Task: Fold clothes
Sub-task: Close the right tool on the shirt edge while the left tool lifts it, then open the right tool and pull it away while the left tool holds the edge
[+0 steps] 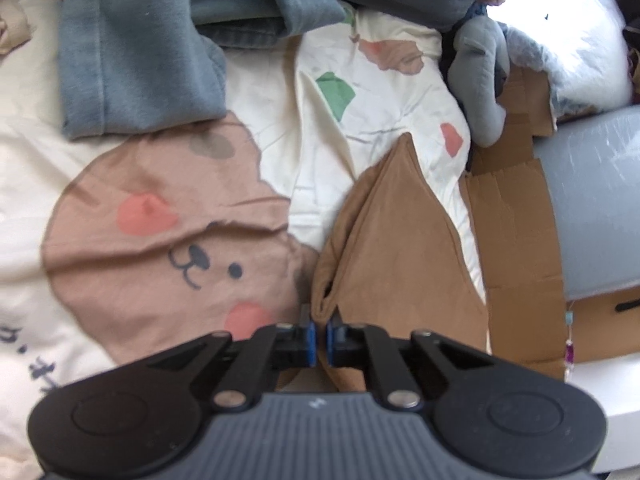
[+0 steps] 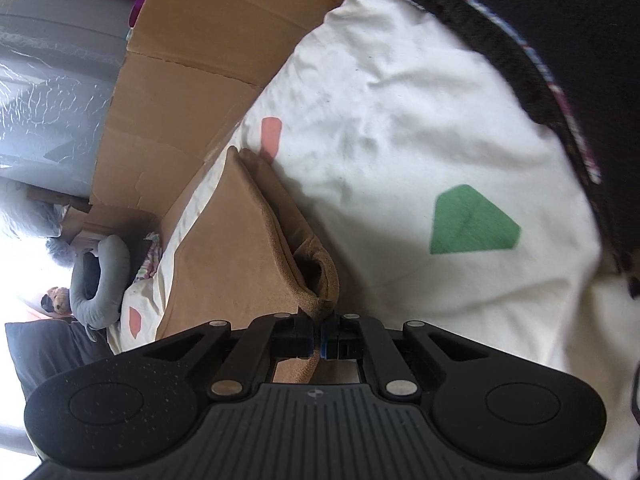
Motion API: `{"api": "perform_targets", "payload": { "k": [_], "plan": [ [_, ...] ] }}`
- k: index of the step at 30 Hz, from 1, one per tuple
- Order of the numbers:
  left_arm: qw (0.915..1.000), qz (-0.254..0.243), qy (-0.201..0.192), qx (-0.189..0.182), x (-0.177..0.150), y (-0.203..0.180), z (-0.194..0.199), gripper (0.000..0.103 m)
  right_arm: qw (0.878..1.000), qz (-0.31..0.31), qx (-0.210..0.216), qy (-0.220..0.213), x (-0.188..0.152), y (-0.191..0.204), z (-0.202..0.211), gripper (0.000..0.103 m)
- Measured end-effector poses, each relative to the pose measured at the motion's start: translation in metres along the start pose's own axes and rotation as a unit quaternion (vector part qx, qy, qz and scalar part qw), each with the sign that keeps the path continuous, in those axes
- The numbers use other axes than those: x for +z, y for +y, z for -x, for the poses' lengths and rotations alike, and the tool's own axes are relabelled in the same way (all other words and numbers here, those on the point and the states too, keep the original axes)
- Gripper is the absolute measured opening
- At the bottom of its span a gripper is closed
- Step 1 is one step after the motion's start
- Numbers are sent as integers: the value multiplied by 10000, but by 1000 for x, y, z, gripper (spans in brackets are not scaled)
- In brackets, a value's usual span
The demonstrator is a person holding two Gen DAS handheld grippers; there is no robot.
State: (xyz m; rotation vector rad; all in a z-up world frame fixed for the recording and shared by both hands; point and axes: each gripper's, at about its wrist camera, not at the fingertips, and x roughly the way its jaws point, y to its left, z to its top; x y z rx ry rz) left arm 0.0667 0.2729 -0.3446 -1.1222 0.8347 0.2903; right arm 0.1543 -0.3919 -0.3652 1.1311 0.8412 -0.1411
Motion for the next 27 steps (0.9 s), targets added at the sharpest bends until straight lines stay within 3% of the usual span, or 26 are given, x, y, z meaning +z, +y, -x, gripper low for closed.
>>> {"api": "perform_targets", "payload": {
  "k": [6,15,19,23,27],
  "plan": [
    [9998,-26,113,135,-6,5,8,5,9999,-75,-130,44,-8,-8,13,1],
    [9991,38,307,282,-7,25,-11,6,9995,-109,-299,63,-13,-25,3,2],
    [9991,53,331,257,-8,32,-15,6,9991,-151,-405,54,-15,-29,0,4],
    [9993,164,305,143,-10,38,-15,7,9969,-157,-768,-32,-16,-30,3,8],
    [9997,-106,218,-61,-14,41,-14,10,9946,103,-1036,-3,-15,-21,11,9]
  ]
}}
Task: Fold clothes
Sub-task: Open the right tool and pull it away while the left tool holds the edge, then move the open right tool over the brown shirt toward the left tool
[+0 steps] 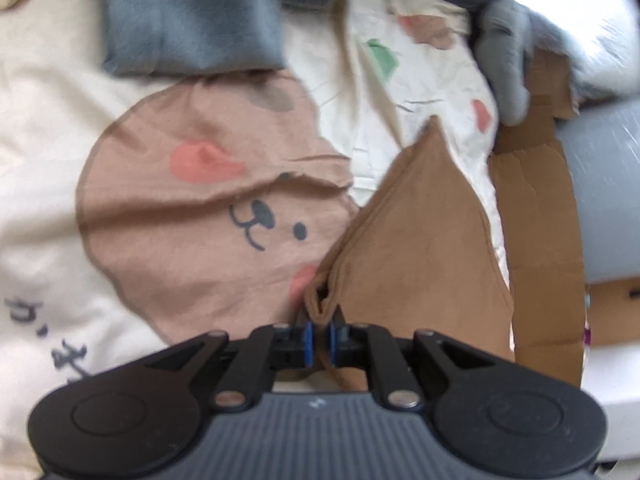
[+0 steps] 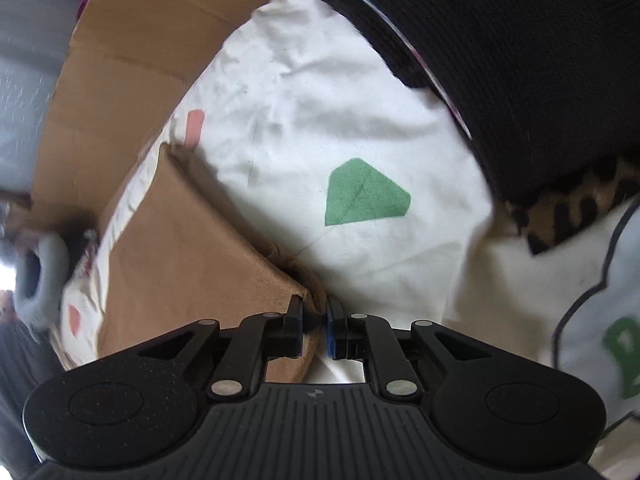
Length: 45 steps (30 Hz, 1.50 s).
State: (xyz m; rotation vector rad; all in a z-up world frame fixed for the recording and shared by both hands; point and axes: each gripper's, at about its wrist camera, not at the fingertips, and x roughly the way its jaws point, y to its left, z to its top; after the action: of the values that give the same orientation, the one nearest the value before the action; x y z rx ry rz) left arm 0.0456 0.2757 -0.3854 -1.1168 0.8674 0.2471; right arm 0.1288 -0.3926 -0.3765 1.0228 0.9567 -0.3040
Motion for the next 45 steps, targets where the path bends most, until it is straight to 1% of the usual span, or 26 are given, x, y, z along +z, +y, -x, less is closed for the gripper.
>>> {"api": "perform_targets", "payload": {
  "k": [2,6,12,14,19,25,27,28,29,30,31,35,38,40,43,45],
  "plan": [
    [9999,-94,-40,-112,-2,3,0,11,9999,135,-88,15,2,5,7,11],
    [9992,-60,-93,-377,-3,14,1,14,9985,494,-242,-2,4,22,23,11],
    [9968,6,-64,-799,-2,25,-4,27,9950,957,-269,25,4,54,34,11],
    [9954,24,-26,-956,-1,28,-7,32,9924,1194,-240,142,-1,70,32,11],
    [9914,6,-2,-1307,1,35,-13,33,9842,1706,-180,428,-11,107,19,11],
    [9868,80,1,-1615,2,40,-19,33,9698,2295,45,825,-37,156,-5,11],
    [9856,93,17,-1690,3,41,-21,33,9633,2502,146,964,-49,172,-14,11],
    [9849,100,25,-1728,4,41,-22,30,9596,2610,172,1034,-55,178,-18,11],
    [9848,83,49,-1734,4,40,-22,24,9558,2717,199,1103,-62,185,-23,11],
    [9851,75,75,-1719,5,40,-23,21,9522,2814,197,1169,-68,190,-27,11],
    [9854,77,98,-1700,5,39,-23,7,9480,2925,155,1244,-76,195,-32,11],
    [9852,51,184,-1704,7,35,-18,7,9257,3453,-121,1539,-109,213,-50,11],
    [9842,2,203,-1761,11,26,-12,7,9028,3922,-175,1757,-132,219,-58,11],
    [9831,-16,192,-1819,14,19,-9,7,8919,4122,-220,1849,-145,221,-63,11],
    [9834,-61,175,-1805,16,9,-5,7,8843,4263,-141,1899,-163,225,-69,11],
    [9838,-57,165,-1785,16,5,-3,7,8756,4439,-23,1905,-173,228,-70,11]
  ]
}}
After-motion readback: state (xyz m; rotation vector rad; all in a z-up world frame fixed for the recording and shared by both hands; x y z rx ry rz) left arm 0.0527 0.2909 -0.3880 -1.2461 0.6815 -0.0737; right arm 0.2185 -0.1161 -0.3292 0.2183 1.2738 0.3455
